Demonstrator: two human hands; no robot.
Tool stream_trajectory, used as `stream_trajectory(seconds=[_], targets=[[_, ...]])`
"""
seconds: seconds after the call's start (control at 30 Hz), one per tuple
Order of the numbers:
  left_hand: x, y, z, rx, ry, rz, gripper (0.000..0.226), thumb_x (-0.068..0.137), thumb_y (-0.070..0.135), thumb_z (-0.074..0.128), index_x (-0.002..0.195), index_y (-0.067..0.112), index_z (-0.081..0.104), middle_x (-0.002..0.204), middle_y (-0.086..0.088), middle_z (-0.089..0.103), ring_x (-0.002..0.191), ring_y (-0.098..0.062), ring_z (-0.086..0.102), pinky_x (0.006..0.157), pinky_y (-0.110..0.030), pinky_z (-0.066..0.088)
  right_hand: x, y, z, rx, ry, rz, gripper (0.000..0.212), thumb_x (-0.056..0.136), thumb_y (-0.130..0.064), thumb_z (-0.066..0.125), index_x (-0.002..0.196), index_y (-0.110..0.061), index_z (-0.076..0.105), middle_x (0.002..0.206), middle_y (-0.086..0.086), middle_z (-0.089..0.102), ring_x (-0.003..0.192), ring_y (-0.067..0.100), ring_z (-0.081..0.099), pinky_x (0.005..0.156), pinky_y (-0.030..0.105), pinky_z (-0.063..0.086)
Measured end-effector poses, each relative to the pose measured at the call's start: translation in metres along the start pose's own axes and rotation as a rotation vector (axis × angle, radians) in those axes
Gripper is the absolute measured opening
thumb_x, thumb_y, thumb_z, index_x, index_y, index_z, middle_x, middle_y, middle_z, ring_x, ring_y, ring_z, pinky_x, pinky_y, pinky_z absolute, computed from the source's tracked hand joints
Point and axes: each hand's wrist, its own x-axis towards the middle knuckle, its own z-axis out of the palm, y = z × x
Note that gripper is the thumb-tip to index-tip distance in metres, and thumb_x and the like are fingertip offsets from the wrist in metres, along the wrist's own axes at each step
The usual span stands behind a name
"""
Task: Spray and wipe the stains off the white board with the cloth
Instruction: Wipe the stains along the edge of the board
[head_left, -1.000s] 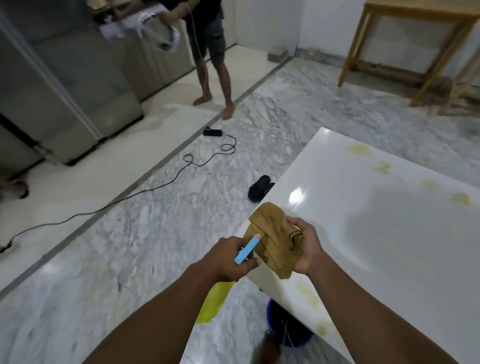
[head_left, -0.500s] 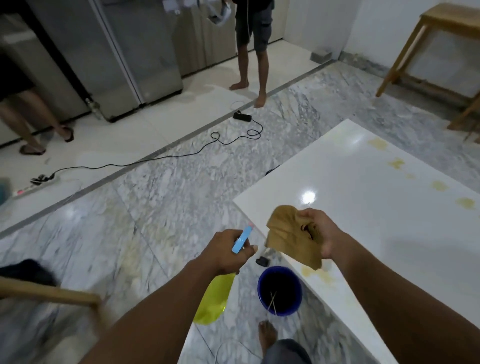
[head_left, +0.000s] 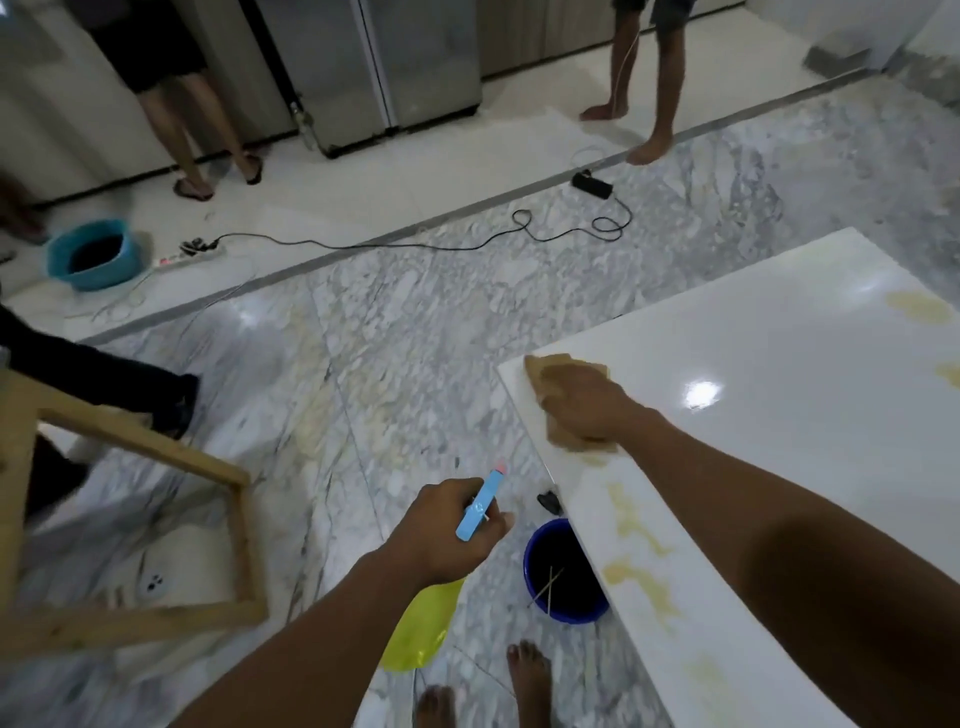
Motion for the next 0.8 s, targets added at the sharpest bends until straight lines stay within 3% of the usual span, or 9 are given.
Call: stream_trajectory(seconds=[0.1, 0.2, 0.37, 0.53, 0.67, 0.8], targets=[[0.001, -0.003, 0.012, 0.006, 0.004, -0.015, 0.036, 0.09, 0.047, 0.072, 0.078, 0.015, 0.062, 0.073, -0.013, 0.069, 0.063, -0.033, 0.069, 0.066, -0.054, 0.061, 0.016, 0.007, 0.025, -0.098, 0.223, -0.086, 0.063, 0.092, -0.048, 0.033, 0.149, -0.022, 0.04, 0.16, 0.008, 0.034, 0.151, 0.03, 0.019, 0.117, 0.053, 0.022], [0.005, -0.007, 0.024, 0.005, 0.024, -0.036, 0.035, 0.089, 0.049, 0.072, 0.078, 0.017, 0.062, 0.071, -0.009, 0.068, 0.064, -0.031, 0.067, 0.066, -0.053, 0.062, 0.026, 0.018, 0.045, -0.212, 0.285, -0.178, 0.067, 0.09, -0.046, 0.026, 0.151, -0.019, 0.038, 0.161, 0.007, 0.033, 0.151, 0.032, 0.021, 0.116, 0.059, 0.021], [0.002, -0.001, 0.04, 0.066, 0.044, -0.006, 0.032, 0.093, 0.038, 0.075, 0.079, 0.013, 0.062, 0.066, -0.006, 0.065, 0.053, -0.019, 0.058, 0.066, -0.046, 0.056, 0.028, 0.029, 0.072, -0.308, 0.377, -0.198, 0.062, 0.096, -0.045, 0.032, 0.152, -0.019, 0.039, 0.161, 0.007, 0.034, 0.15, 0.031, 0.025, 0.117, 0.061, 0.018], [-0.01, 0.004, 0.058, 0.084, -0.001, -0.014, 0.029, 0.093, 0.037, 0.075, 0.08, 0.014, 0.063, 0.071, -0.01, 0.069, 0.061, -0.028, 0.068, 0.067, -0.047, 0.06, 0.002, 0.042, 0.086, -0.299, 0.364, -0.286, 0.064, 0.096, -0.046, 0.029, 0.155, -0.023, 0.034, 0.165, 0.003, 0.027, 0.154, 0.026, 0.016, 0.122, 0.057, 0.011], [-0.027, 0.007, 0.076, 0.145, -0.028, 0.042, 0.03, 0.093, 0.039, 0.074, 0.08, 0.014, 0.064, 0.07, -0.008, 0.068, 0.06, -0.023, 0.062, 0.06, -0.032, 0.05, -0.034, 0.057, 0.107, -0.327, 0.357, -0.338, 0.062, 0.098, -0.048, 0.028, 0.157, -0.029, 0.027, 0.167, -0.002, 0.02, 0.155, 0.022, 0.008, 0.122, 0.057, 0.009], [-0.059, 0.003, 0.096, 0.154, -0.066, 0.08, 0.029, 0.093, 0.041, 0.073, 0.081, 0.015, 0.064, 0.072, -0.008, 0.068, 0.063, -0.026, 0.062, 0.06, -0.034, 0.048, -0.078, 0.073, 0.126, -0.362, 0.374, -0.335, 0.062, 0.099, -0.049, 0.026, 0.158, -0.031, 0.021, 0.168, -0.003, 0.015, 0.155, 0.019, 0.003, 0.123, 0.056, 0.007]])
